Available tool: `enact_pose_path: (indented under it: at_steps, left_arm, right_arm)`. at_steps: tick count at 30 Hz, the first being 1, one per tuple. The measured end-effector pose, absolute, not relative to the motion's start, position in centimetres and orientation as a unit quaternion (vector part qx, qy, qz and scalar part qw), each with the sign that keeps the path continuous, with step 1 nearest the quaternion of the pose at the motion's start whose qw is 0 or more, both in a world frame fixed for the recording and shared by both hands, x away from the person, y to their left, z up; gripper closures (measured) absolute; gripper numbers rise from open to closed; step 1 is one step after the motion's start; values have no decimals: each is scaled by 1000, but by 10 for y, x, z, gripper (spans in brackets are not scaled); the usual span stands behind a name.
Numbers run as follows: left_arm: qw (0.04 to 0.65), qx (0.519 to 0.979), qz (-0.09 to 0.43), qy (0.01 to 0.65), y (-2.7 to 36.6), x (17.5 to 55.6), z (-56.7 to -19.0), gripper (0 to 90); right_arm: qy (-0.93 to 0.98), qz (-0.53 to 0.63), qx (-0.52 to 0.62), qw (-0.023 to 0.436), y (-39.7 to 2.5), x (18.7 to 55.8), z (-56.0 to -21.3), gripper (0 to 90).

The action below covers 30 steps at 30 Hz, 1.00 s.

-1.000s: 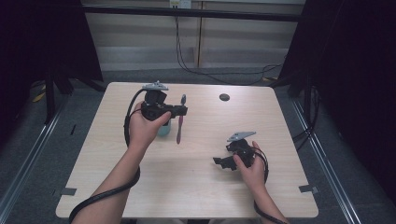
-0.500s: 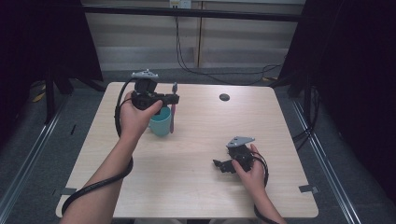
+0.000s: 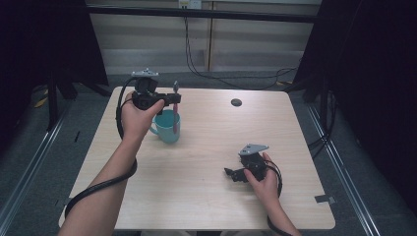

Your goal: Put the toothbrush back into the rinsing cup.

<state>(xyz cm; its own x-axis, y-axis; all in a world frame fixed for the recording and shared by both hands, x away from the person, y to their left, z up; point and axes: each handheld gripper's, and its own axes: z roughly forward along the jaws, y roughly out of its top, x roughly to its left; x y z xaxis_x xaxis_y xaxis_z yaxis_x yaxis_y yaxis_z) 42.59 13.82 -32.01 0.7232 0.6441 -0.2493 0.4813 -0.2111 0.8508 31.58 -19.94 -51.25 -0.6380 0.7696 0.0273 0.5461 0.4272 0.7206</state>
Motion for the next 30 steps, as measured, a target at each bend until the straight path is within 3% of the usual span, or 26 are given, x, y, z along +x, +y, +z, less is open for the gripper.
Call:
enact_pose_path:
  at_steps: [22, 30]
  left_arm:
    - [526, 752, 103, 383, 150, 451, -316, 836]
    - [519, 747, 128, 395, 154, 457, -332, 836]
  right_arm:
    - [830, 360, 396, 155, -199, 316, -513, 136]
    - [831, 360, 394, 157, -199, 316, -513, 136]
